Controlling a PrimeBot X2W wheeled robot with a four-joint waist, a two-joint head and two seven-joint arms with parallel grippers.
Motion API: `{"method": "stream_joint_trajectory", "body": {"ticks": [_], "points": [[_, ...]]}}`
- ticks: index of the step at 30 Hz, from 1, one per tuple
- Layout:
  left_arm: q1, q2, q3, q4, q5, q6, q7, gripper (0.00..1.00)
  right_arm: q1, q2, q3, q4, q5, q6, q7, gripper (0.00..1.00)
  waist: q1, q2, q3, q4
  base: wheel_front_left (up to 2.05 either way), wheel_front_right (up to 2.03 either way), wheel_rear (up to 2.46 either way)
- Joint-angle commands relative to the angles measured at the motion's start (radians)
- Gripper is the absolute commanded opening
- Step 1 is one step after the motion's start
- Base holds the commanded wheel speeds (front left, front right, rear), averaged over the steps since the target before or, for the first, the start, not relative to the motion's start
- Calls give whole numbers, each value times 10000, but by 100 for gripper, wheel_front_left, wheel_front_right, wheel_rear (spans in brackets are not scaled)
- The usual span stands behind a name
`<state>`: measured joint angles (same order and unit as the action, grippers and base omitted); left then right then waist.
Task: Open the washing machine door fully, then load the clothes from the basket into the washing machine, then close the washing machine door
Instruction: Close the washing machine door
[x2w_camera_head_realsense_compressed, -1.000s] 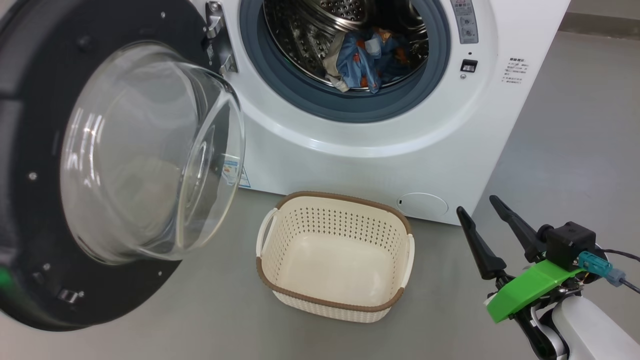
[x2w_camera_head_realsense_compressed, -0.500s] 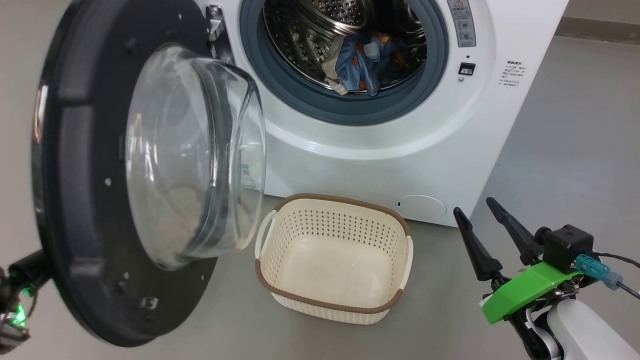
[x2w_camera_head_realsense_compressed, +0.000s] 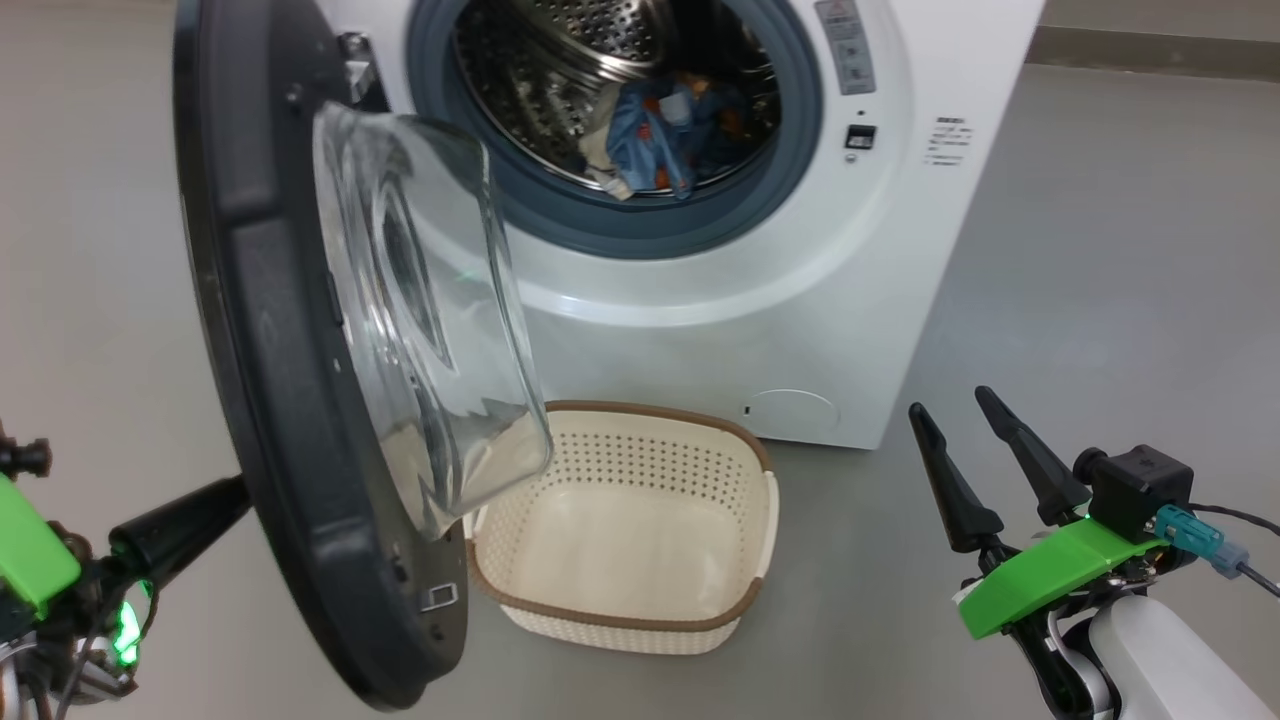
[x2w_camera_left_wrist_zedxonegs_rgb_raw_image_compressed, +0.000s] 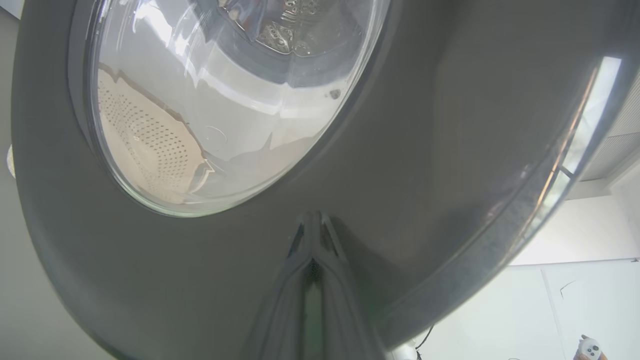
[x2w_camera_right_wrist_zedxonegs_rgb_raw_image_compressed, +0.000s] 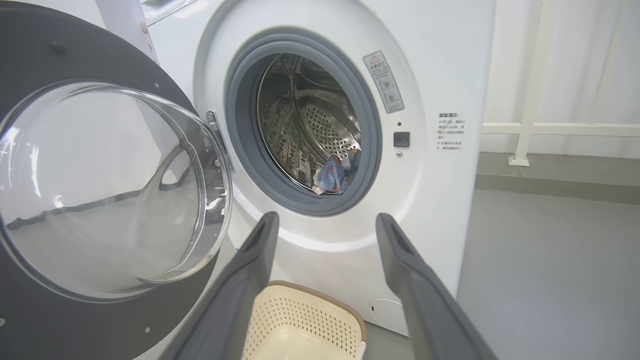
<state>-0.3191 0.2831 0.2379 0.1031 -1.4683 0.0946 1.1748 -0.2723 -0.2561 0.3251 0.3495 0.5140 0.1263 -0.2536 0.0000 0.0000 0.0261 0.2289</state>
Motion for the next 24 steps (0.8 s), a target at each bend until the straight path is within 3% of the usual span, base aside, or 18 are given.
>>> {"method": "stream_joint_trajectory", "body": {"ticks": [1, 12, 18, 24], "points": [[-195, 138, 188, -612, -98, 71, 44, 0, 110, -26, 82, -248, 52, 44, -82, 100, 0, 0, -68, -474, 0, 0, 0], [-465, -394, 182, -968, -6, 198, -545, 0, 141, 57, -126, -322, -10, 44, -82, 100, 0, 0, -13, -2076, 0, 0, 0], [-877, -659, 403, -740, 15, 78, -1113, 0, 89, 94, -179, -379, -32, 44, -82, 100, 0, 0, 202, -3186, 0, 0, 0], [-1254, -783, 376, -537, 293, -121, -1598, 0, -11, 153, -206, -410, -30, 44, -82, 100, 0, 0, 489, -3844, 0, 0, 0]]}}
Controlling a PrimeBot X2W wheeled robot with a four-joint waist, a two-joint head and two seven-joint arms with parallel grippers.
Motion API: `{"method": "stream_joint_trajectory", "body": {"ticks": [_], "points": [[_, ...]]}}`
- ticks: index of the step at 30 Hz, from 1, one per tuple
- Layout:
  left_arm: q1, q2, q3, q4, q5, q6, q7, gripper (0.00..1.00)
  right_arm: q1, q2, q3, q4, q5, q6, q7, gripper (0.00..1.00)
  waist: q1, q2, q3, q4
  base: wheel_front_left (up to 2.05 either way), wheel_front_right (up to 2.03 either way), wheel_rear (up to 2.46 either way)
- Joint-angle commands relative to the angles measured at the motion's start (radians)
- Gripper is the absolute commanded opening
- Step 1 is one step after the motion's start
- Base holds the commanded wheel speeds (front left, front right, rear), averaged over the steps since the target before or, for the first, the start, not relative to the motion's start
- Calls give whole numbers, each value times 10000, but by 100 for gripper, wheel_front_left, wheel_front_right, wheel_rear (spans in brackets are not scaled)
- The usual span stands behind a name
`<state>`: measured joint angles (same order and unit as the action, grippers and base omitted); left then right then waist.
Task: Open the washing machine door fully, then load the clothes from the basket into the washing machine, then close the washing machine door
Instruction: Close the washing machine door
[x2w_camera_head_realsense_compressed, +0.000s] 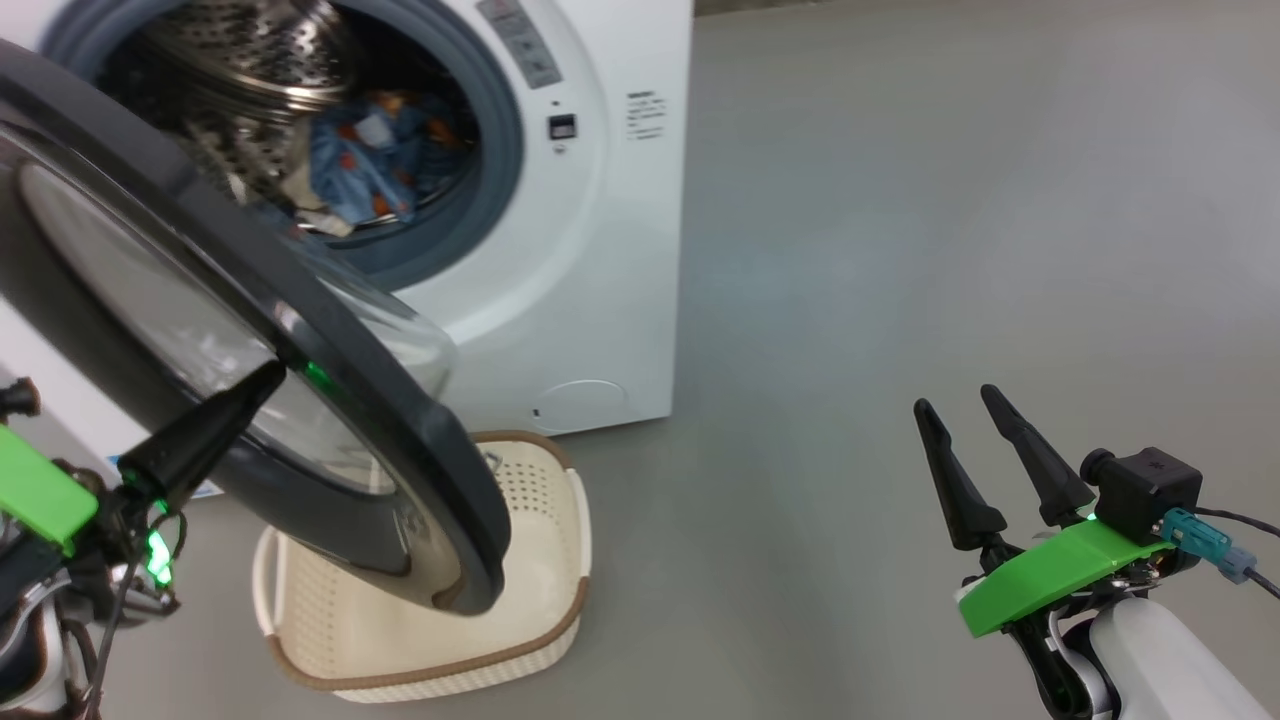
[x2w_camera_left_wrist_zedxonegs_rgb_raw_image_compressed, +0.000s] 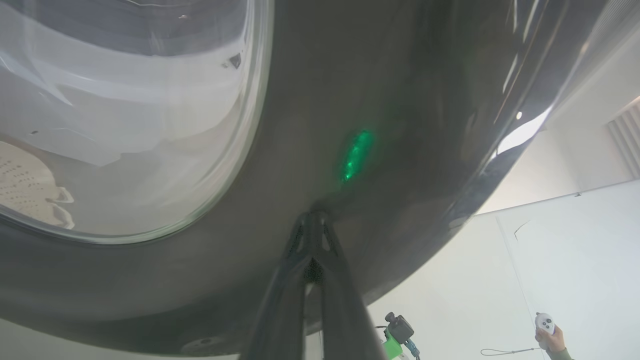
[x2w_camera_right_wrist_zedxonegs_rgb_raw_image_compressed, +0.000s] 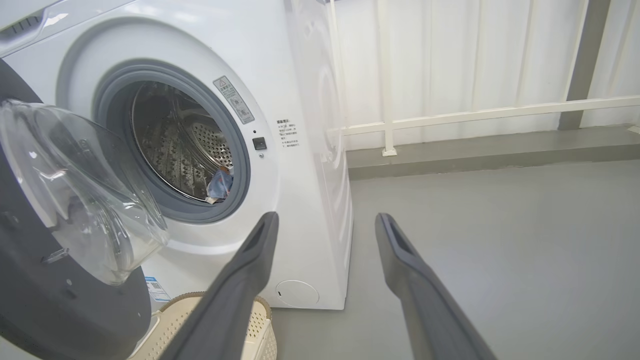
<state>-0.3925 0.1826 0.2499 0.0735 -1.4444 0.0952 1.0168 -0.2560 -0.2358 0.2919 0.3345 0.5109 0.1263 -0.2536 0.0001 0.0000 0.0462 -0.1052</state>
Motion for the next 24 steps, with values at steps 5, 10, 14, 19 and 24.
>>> {"method": "stream_joint_trajectory", "body": {"ticks": [5, 10, 14, 19, 24], "points": [[-817, 183, 244, 57, 258, -349, -357, 0, -207, 5, 93, -280, -12, 44, -82, 100, -1, 0, 426, -784, 0, 0, 0], [-972, 144, 198, 275, 330, -502, -473, 0, -216, 30, 64, -283, -36, 44, -82, 100, -1, 0, 449, -840, 0, 0, 0], [-1030, 122, 178, 414, 402, -604, -575, 0, -210, 39, 61, -260, -71, 44, -82, 100, -1, 0, 391, -763, 0, 0, 0], [-1005, 71, 100, 539, 526, -759, -683, 0, -202, 11, 123, -221, -81, 44, -82, 100, -1, 0, 279, -572, 0, 0, 0], [-960, 177, 48, 566, 652, -915, -677, 0, -168, -38, 176, -197, -57, 44, -82, 100, -1, 0, 169, -362, 0, 0, 0]]}}
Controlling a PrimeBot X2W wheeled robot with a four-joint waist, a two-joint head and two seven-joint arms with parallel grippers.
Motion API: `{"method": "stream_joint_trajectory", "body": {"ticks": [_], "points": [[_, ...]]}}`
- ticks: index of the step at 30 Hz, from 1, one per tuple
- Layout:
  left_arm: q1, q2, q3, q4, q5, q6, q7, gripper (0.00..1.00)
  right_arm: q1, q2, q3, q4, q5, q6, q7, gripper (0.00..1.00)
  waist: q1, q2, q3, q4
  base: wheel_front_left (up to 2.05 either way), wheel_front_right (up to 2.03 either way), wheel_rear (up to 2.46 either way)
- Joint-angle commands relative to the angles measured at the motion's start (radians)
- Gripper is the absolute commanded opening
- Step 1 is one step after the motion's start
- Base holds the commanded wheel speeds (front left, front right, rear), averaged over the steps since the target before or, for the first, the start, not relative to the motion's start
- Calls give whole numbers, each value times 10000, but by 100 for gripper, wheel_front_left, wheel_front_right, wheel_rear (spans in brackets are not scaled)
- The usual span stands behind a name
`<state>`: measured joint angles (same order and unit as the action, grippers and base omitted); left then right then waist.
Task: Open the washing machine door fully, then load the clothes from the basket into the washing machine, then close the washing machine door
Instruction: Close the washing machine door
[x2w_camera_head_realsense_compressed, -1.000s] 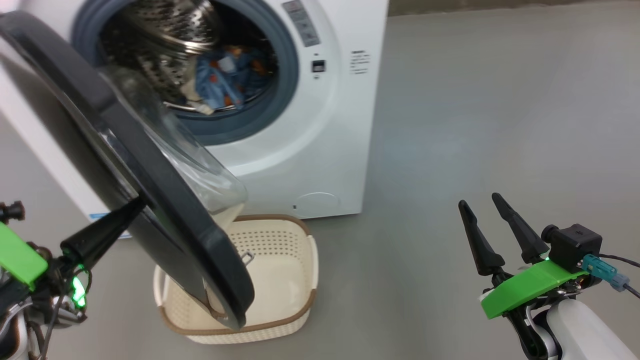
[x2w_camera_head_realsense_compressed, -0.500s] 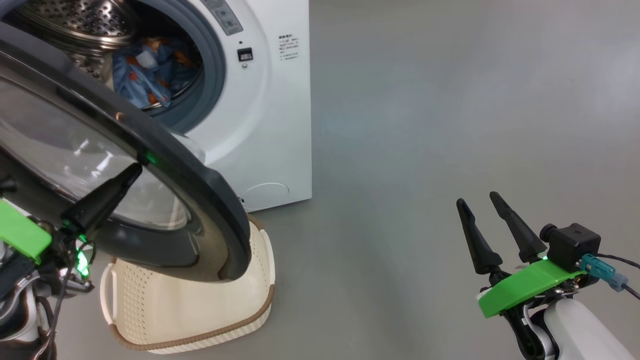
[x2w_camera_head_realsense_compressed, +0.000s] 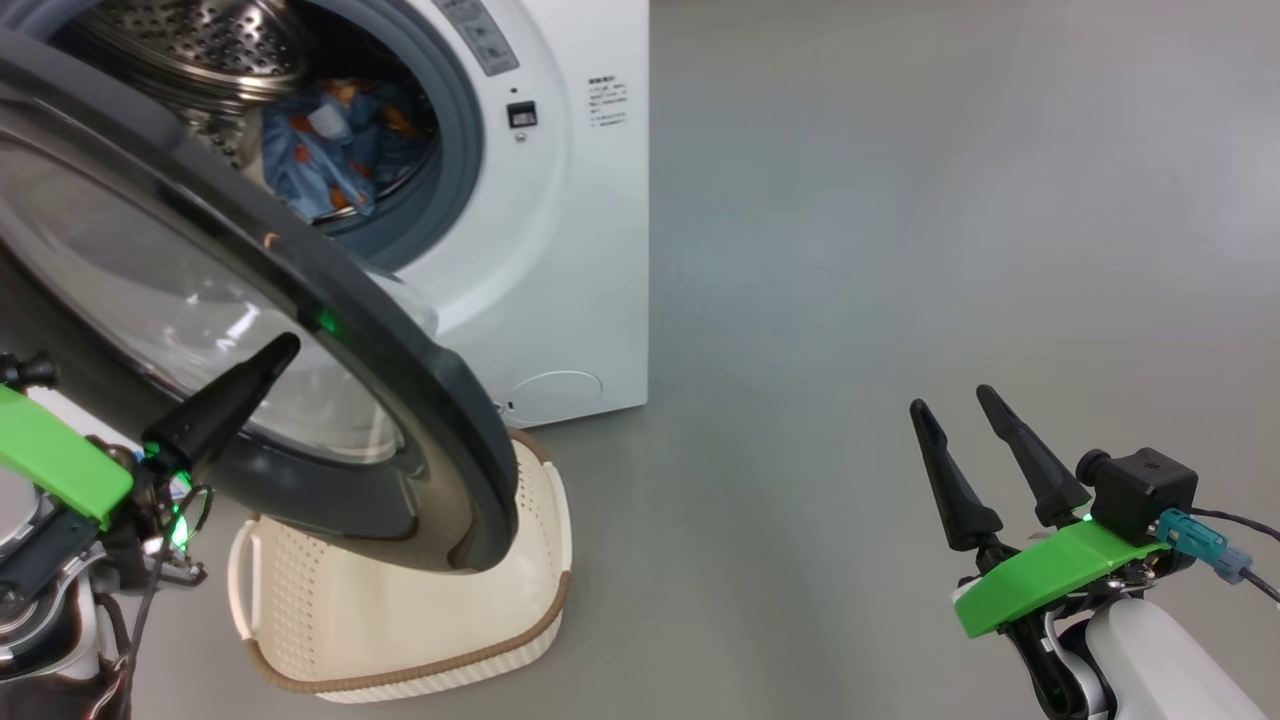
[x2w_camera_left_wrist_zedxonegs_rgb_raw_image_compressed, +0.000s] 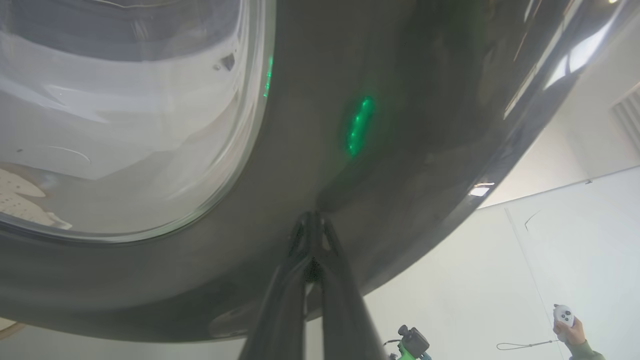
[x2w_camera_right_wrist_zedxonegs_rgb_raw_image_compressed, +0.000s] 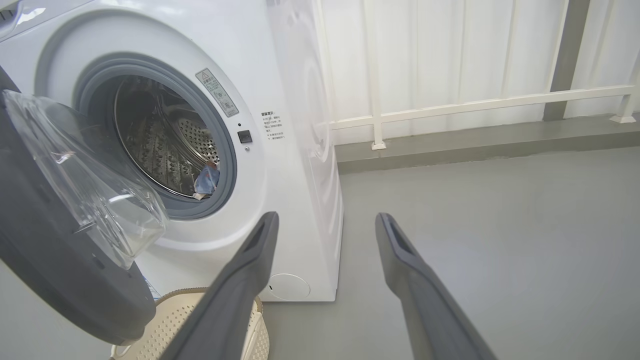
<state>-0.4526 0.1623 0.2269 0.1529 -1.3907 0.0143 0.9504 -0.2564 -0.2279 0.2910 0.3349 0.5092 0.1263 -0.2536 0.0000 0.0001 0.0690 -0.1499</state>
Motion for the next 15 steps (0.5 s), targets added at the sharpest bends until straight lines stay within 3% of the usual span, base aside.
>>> {"method": "stream_joint_trajectory", "body": {"ticks": [1, 4, 5, 6, 7, 9, 15], "points": [[-345, 409, 277, -247, 169, -178, -54, 0, -153, -122, 194, -194, -33, 44, -82, 100, 0, -1, -81, 130, 0, 0, 0], [-314, 476, 285, -317, 273, -329, -135, 0, -130, -124, 222, -186, -22, 44, -82, 100, 0, -1, -119, 201, 0, 0, 0], [-296, 515, 314, -377, 324, -404, -196, 11, -119, -126, 234, -184, -17, 44, -82, 100, 0, -1, -137, 232, 0, 0, 0], [-277, 538, 360, -449, 357, -456, -266, 42, -106, -129, 237, -181, -14, 44, -82, 100, 0, -1, -156, 265, 0, 0, 0], [-251, 540, 414, -525, 373, -477, -338, 58, -87, -137, 229, -177, -11, 44, -82, 100, 0, -1, -179, 307, 0, 0, 0], [-191, 558, 498, -680, 445, -510, -477, 100, -33, -163, 209, -176, -4, 44, -82, 100, 0, -1, -216, 406, 0, 0, 0], [77, 586, 646, -1102, 1017, -705, -1167, 100, 4, -217, 209, -163, 30, 44, -82, 100, 0, -1, -262, 605, 0, 0, 0]]}}
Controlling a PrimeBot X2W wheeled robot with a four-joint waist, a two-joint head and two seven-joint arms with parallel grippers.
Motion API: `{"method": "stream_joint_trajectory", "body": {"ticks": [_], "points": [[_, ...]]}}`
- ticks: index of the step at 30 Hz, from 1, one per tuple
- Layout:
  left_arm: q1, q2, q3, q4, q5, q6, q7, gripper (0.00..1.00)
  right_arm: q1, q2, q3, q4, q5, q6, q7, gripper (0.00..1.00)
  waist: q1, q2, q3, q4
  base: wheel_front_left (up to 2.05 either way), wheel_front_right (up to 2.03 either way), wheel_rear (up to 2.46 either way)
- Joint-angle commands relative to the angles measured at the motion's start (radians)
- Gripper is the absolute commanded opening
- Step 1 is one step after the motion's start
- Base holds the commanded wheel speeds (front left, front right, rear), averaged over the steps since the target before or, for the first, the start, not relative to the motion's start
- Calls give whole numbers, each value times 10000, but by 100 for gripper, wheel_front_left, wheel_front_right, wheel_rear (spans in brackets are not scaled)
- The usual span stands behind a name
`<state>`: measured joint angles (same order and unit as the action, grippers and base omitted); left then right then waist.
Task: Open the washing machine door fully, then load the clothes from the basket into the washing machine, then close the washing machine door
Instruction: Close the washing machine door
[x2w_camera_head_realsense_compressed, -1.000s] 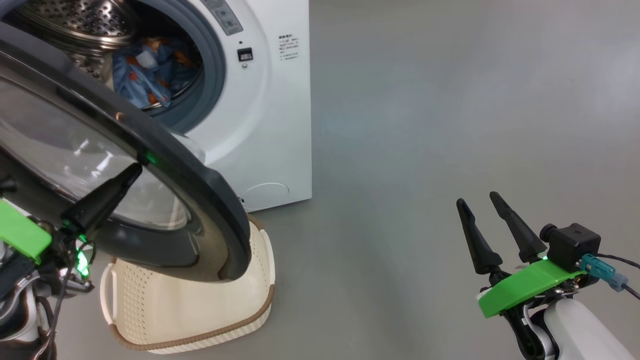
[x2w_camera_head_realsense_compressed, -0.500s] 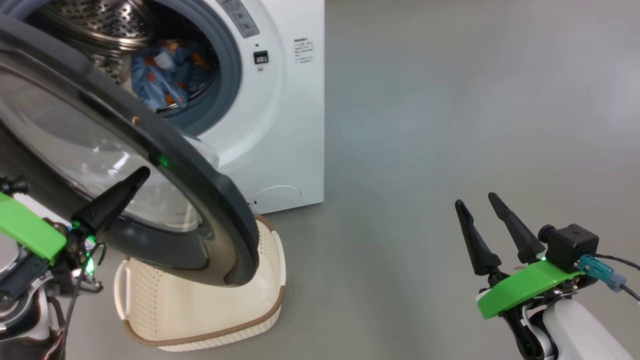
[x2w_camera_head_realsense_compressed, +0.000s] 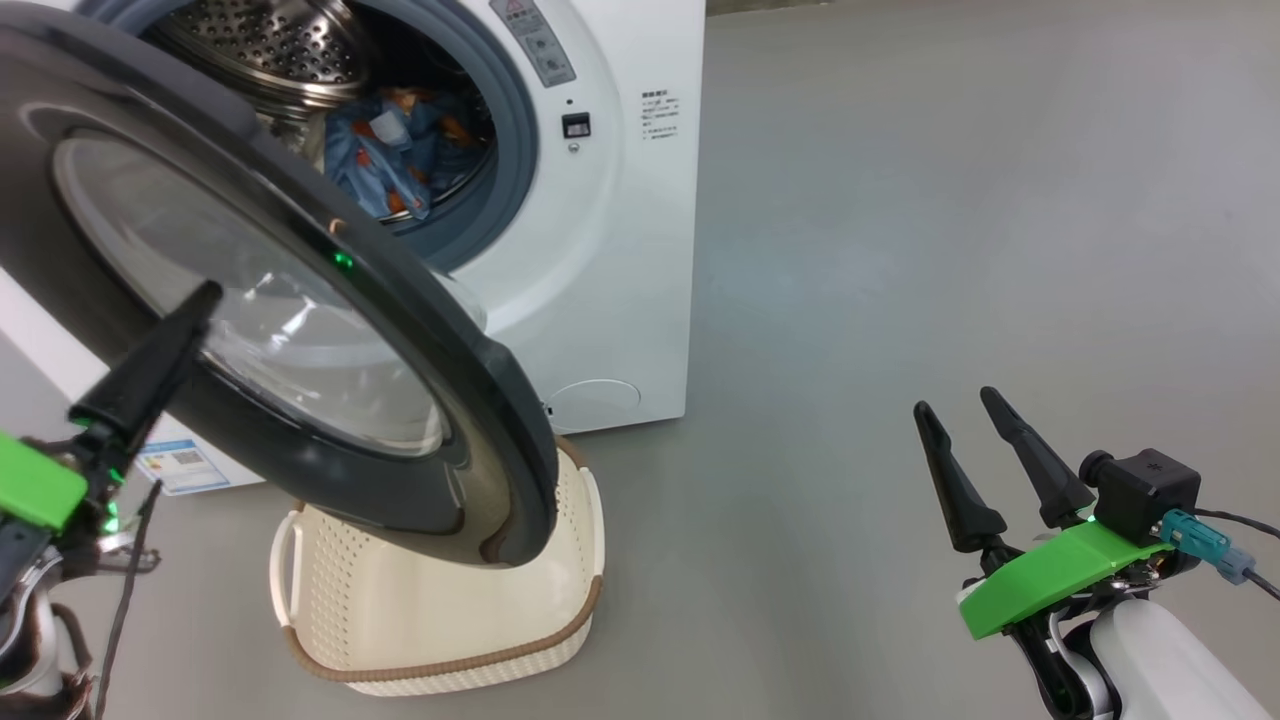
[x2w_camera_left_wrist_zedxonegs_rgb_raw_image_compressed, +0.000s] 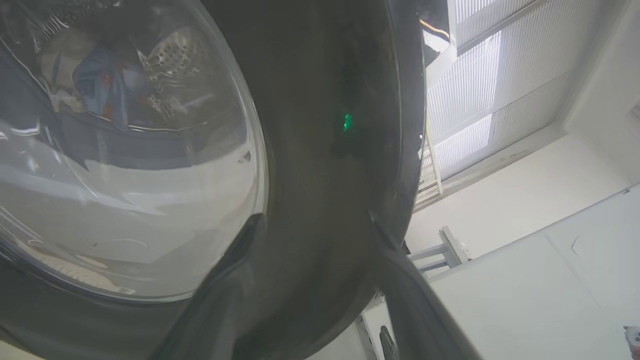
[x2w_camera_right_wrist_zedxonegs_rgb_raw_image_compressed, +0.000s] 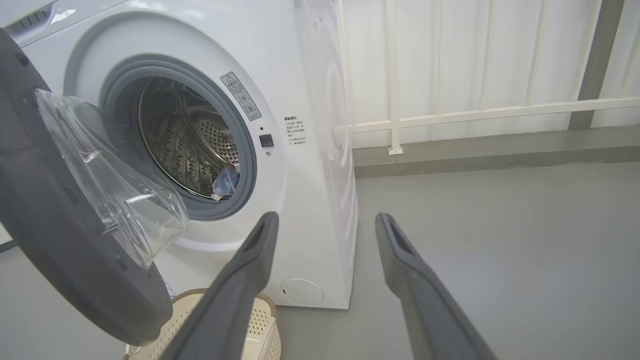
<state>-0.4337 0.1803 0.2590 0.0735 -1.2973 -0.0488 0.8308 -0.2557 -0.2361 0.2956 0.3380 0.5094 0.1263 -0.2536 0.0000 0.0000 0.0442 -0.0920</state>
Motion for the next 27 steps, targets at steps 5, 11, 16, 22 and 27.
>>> {"method": "stream_joint_trajectory", "body": {"ticks": [5, 11, 16, 22, 27], "points": [[263, 464, 600, -709, 1103, -416, -1266, 100, -15, -162, 137, -210, 42, 44, -82, 100, 0, 0, -10, 122, 0, 0, 0], [1025, 437, 478, -896, 3220, -714, -3635, 100, -33, -136, 80, -278, 45, 44, -82, 100, 0, 0, 127, 180, 0, 0, 0], [1695, 698, -366, -947, 5052, -805, -5750, 100, -64, -115, 35, -305, 48, 44, -82, 100, 0, 0, 207, 182, 0, 0, 0], [2378, 894, -1346, -233, 6534, -816, -8430, 100, -75, -82, 0, -316, 34, 44, -82, 100, 0, 0, 209, 121, 0, 0, 0], [2605, 917, -1676, 674, 7170, -817, -9757, 100, -69, -97, -20, -306, 46, 44, -82, 100, 0, 0, 156, 54, 0, 0, 0]]}}
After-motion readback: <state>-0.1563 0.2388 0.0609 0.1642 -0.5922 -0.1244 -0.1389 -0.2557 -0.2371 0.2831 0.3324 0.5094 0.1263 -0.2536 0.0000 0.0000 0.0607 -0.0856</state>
